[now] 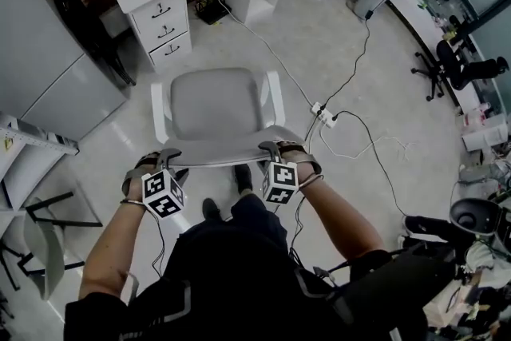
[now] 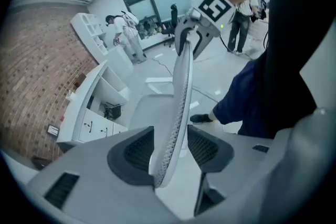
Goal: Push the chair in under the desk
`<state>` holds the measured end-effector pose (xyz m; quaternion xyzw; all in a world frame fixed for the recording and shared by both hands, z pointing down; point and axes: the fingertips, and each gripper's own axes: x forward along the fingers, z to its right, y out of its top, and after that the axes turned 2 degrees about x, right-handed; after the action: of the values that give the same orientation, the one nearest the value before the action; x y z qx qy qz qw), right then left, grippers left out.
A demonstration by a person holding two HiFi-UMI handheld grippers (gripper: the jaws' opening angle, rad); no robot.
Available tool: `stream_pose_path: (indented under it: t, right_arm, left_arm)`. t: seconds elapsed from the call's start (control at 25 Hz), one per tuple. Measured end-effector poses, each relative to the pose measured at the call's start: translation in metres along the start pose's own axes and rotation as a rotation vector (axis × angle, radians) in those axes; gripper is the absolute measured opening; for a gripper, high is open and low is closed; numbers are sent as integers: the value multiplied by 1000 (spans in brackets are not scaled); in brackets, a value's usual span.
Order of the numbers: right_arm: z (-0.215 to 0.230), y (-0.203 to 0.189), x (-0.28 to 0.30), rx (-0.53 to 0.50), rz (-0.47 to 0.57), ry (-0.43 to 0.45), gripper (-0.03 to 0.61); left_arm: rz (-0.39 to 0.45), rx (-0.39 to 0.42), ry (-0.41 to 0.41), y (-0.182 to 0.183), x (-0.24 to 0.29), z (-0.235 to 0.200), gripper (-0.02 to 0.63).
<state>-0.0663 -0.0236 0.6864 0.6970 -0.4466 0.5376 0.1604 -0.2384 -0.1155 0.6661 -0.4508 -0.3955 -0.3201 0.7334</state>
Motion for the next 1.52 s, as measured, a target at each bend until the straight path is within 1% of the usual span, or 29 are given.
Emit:
stream_pose_path:
  t: [0.12, 0.24, 0.36, 0.56, 0.92, 1.16, 1.32, 1.52]
  right_arm:
    - [-2, 1, 6, -44, -12, -4, 144]
    - [-2, 2, 8, -55, -19, -16, 133]
    - [-2, 1, 7, -52, -22, -24, 126]
    - [-1, 0, 7, -26, -33, -16, 121]
    - [14, -5, 16, 4, -51, -15, 121]
    - [31, -21, 22, 25, -71, 16, 133]
    - [47, -33, 20, 22, -74, 24, 138]
    - [65, -41, 27, 18, -71, 34, 137]
  left_arm:
    - [-40, 67, 6, -4, 17, 2, 202]
    - [-59, 119, 0, -5, 27, 7, 141]
    - [-68, 151, 7, -5, 30, 8, 124]
    - [-82, 146, -28, -6, 35, 7, 121]
    - [-104, 186, 3, -3, 48, -14, 118]
    - [-96, 160, -66, 12, 59, -13, 104]
    - [-96, 168, -75, 28, 66, -12, 80]
    - [-106, 161, -78, 34, 81, -26, 77]
